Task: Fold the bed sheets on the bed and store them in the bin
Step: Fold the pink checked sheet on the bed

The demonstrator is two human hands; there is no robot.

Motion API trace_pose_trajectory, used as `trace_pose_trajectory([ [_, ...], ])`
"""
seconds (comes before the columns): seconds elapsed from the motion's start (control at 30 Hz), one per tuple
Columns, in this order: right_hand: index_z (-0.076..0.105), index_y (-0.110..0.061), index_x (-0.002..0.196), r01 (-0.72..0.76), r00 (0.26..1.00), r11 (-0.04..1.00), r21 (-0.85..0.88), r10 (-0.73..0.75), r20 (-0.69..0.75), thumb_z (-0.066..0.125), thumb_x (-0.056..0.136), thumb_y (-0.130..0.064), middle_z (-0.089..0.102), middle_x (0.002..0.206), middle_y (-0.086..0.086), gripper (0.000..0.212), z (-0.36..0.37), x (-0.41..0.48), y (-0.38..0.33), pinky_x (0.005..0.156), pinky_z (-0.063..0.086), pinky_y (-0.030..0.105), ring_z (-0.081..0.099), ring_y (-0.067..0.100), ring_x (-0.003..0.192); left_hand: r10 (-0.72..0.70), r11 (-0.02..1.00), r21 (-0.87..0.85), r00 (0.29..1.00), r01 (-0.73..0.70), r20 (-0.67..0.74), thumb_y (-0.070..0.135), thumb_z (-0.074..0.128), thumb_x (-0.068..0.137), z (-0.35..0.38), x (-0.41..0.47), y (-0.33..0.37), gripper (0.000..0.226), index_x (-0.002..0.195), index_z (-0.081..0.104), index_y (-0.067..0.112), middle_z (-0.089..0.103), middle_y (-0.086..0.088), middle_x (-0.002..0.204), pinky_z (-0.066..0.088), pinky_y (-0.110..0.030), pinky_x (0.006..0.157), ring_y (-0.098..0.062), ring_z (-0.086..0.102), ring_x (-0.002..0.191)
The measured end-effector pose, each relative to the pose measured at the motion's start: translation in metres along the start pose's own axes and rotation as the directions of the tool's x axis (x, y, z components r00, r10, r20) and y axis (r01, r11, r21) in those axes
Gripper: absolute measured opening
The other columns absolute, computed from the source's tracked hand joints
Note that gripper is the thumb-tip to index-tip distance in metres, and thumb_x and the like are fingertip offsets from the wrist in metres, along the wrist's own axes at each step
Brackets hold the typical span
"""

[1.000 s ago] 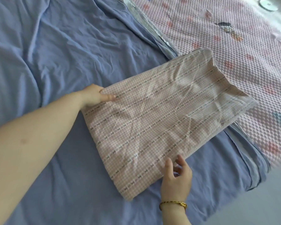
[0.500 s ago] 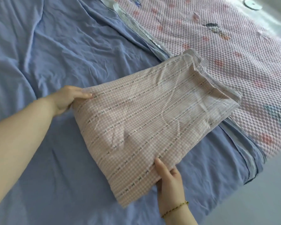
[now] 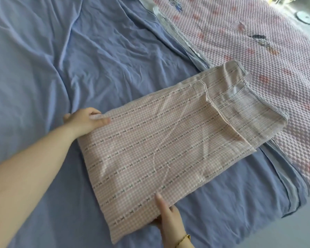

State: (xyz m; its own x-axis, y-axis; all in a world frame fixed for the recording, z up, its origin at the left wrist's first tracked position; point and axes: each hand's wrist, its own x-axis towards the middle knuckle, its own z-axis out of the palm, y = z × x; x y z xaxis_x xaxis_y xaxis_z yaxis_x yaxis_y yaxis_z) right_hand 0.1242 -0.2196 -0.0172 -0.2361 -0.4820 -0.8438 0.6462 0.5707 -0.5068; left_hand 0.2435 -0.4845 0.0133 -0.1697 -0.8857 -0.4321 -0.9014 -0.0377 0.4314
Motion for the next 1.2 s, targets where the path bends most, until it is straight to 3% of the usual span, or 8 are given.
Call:
trace_pose_trajectory([
  [0.2, 0.062, -0.007, 0.076, 0.033, 0.998, 0.993, 0.115, -0.026, -0.062, 0.057, 0.088, -0.008, 0.069, 0.068, 0.003, 0.013, 0.000, -0.007, -0.013, 0.054, 0.051, 0.032, 0.064, 0.022, 0.069, 0.097, 0.973, -0.224, 0.978, -0.055, 0.184, 0.044, 0.078, 0.067, -0.023, 0.001, -0.001, 0.037, 0.075, 0.065, 0.010, 0.058, -0.003, 0.074, 0.036, -0.024, 0.066, -0.017, 0.049, 0.081],
  [0.43, 0.057, -0.023, 0.096, -0.051, 0.985, 0.991, -0.128, 0.071, 0.159, 0.082, 0.065, -0.016, 0.067, 0.086, -0.015, 0.041, 0.031, -0.017, 0.037, 0.062, 0.050, 0.013, 0.064, 0.003, 0.078, 0.026, 0.981, -0.191, 0.934, 0.045, 0.357, 0.068, 0.074, -0.008, -0.065, 0.003, -0.088, 0.075, 0.050, 0.072, 0.021, 0.069, 0.009, 0.059, 0.032, -0.028, 0.091, -0.015, 0.057, 0.079],
  [0.53, 0.050, -0.023, 0.113, 0.033, 0.978, 0.967, -0.254, 0.021, 0.206, 0.079, 0.064, -0.044, 0.062, 0.098, -0.011, 0.060, 0.038, -0.008, 0.046, 0.075, 0.052, 0.018, 0.062, 0.006, 0.086, -0.052, 0.979, -0.175, 0.950, 0.110, 0.308, 0.048, 0.066, 0.013, -0.059, -0.003, -0.081, 0.049, 0.053, 0.068, 0.022, 0.067, 0.001, 0.072, 0.027, -0.026, 0.089, -0.026, 0.054, 0.098],
  [0.67, 0.055, -0.024, 0.105, -0.047, 0.981, 0.995, -0.082, 0.062, 0.186, 0.077, 0.051, -0.058, 0.065, 0.102, -0.003, 0.068, 0.029, -0.004, 0.034, 0.083, 0.054, 0.032, 0.063, 0.017, 0.096, -0.026, 0.990, -0.132, 0.993, 0.041, 0.112, 0.073, 0.053, 0.043, -0.036, -0.007, -0.052, 0.067, 0.086, 0.063, 0.023, 0.063, -0.003, 0.107, 0.030, -0.032, 0.102, -0.019, 0.051, 0.109],
  [0.77, 0.064, -0.003, 0.098, -0.044, 0.998, 0.999, 0.003, 0.044, 0.042, 0.060, 0.084, -0.029, 0.071, 0.084, 0.013, 0.030, 0.012, 0.001, 0.026, 0.062, 0.055, 0.040, 0.066, 0.030, 0.081, -0.011, 1.000, 0.027, 0.999, 0.010, 0.038, 0.079, 0.053, 0.049, -0.018, -0.007, -0.038, 0.083, 0.105, 0.063, 0.019, 0.062, -0.008, 0.116, 0.033, -0.035, 0.102, -0.028, 0.051, 0.116],
  [0.9, 0.065, -0.007, 0.076, 0.010, 0.999, 0.996, -0.086, -0.005, 0.052, 0.056, 0.089, -0.012, 0.069, 0.060, 0.002, 0.017, 0.014, -0.003, 0.019, 0.048, 0.052, 0.030, 0.066, 0.019, 0.061, 0.000, 1.000, 0.011, 0.999, 0.000, 0.036, 0.041, 0.070, 0.076, -0.016, -0.003, -0.040, 0.031, 0.083, 0.062, 0.012, 0.061, -0.008, 0.086, 0.035, -0.028, 0.075, -0.025, 0.055, 0.091],
  [1.03, 0.064, -0.008, 0.078, -0.110, 0.982, 0.953, -0.283, 0.148, 0.118, 0.065, 0.084, -0.016, 0.066, 0.059, -0.001, 0.010, 0.031, -0.012, 0.036, 0.048, 0.051, 0.022, 0.061, 0.011, 0.048, -0.045, 0.997, 0.070, 0.983, 0.033, 0.180, 0.058, 0.073, 0.066, -0.045, -0.007, -0.069, 0.056, 0.075, 0.063, 0.003, 0.061, -0.013, 0.077, 0.035, -0.027, 0.060, -0.021, 0.049, 0.072],
  [1.2, 0.065, -0.009, 0.068, -0.080, 0.997, 0.970, -0.231, 0.077, -0.021, 0.074, 0.073, -0.017, 0.069, 0.094, 0.020, 0.013, 0.037, -0.010, 0.043, 0.079, 0.052, 0.034, 0.063, 0.025, 0.081, -0.004, 0.917, 0.397, 0.996, 0.039, -0.089, 0.043, 0.063, 0.082, -0.026, -0.016, -0.077, 0.056, 0.128, 0.051, 0.014, 0.048, -0.009, 0.137, 0.021, -0.035, 0.106, -0.026, 0.042, 0.127],
])
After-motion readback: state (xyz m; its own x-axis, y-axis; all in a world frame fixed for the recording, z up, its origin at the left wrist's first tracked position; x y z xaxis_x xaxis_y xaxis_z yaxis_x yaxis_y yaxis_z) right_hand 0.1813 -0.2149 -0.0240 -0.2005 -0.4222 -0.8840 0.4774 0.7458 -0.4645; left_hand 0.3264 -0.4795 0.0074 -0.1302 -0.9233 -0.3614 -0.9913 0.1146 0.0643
